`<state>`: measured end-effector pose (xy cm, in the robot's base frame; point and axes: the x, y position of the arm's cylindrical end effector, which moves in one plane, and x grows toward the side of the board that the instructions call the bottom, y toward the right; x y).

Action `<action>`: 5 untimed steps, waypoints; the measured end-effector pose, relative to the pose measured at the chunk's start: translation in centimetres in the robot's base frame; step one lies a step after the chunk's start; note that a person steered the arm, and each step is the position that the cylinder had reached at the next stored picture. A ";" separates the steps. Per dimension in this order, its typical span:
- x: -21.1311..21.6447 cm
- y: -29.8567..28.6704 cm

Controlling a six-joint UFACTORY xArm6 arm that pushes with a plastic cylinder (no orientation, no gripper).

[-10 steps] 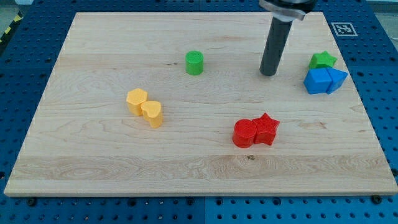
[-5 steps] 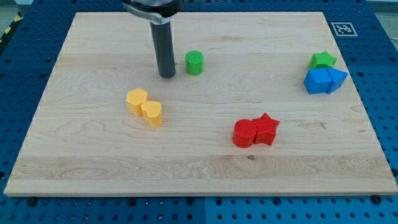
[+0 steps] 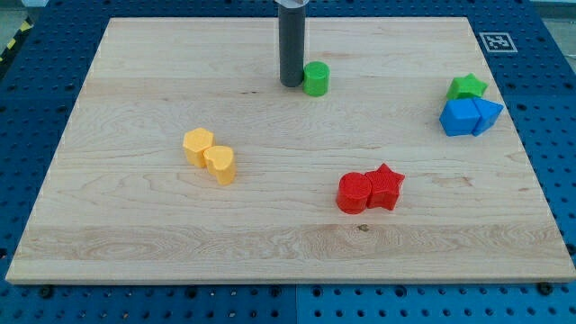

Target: Push the green circle towards the group of blocks

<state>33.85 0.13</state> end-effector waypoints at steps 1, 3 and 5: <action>0.0 1.8; 0.0 8.1; 0.0 12.7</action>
